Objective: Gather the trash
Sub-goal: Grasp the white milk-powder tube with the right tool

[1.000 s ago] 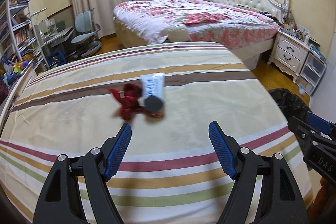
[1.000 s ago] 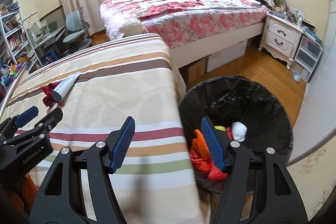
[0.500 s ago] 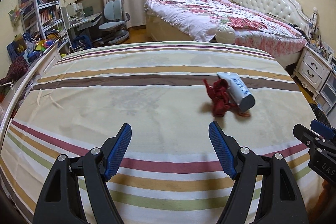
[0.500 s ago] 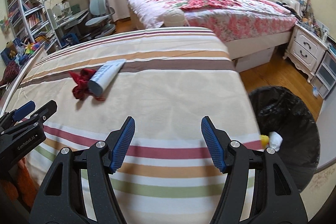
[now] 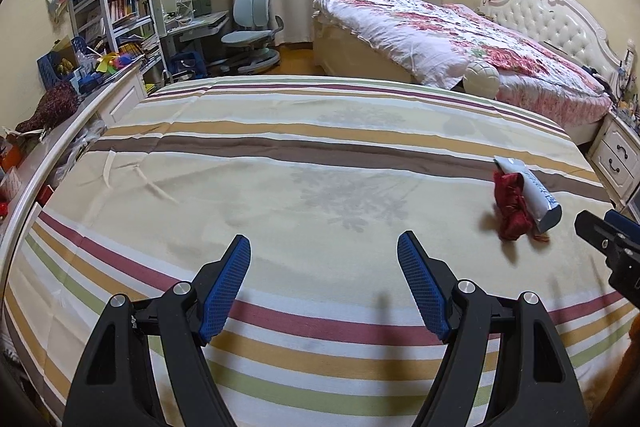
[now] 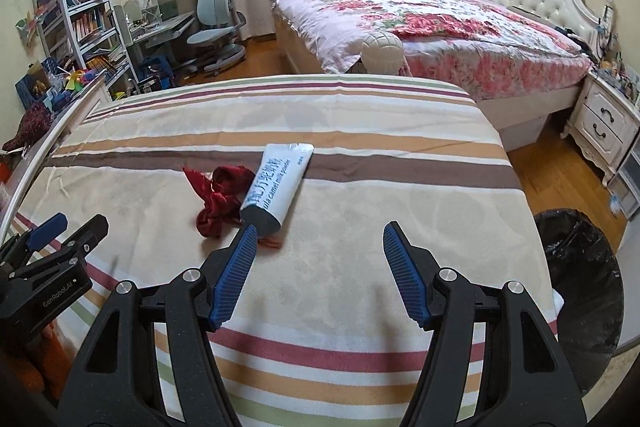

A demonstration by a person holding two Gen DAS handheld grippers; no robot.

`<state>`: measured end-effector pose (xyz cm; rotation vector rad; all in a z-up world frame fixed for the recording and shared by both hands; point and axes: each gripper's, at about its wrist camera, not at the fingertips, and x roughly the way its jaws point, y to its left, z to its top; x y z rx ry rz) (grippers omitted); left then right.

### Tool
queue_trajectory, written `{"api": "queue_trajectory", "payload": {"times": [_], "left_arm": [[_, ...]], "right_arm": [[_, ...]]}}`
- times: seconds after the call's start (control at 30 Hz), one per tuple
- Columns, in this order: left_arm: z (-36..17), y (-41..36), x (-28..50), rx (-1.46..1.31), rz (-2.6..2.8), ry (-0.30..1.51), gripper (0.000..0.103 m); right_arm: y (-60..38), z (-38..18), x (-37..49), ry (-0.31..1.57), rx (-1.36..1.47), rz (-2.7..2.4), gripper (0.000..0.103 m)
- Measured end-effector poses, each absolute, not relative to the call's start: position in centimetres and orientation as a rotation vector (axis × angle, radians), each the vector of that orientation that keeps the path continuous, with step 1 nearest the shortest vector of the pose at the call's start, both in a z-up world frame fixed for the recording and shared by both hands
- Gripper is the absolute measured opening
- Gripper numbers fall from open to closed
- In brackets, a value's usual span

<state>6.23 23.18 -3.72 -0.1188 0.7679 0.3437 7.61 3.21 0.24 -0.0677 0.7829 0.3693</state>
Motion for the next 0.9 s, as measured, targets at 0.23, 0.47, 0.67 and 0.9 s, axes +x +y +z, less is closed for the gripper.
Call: {"api": "queue_trajectory", "payload": {"times": [0.23, 0.47, 0.67, 0.9], "left_arm": [[-4.1, 24.8, 5.9, -0.158, 0.363, 0.776, 0.074], [-4.1, 24.9, 5.9, -0.158, 0.357, 0.777, 0.074], [-4.2, 25.0, 6.0, -0.17, 0.355, 0.785, 0.074], [-4.2, 24.7, 6.2, -0.157, 0.355, 0.786, 0.074]], "right_arm": [[5.3, 0.4, 9.7, 0.789, -0.067, 0.372, 0.064], [7.3, -0.9, 11.2, 0.831, -0.122, 0.36, 0.06], [7.6, -2.2, 11.6, 0.865, -0.129, 0.361, 0.038], [7.0, -2.4, 11.4, 0.865, -0.123, 0.358, 0.028]]}}
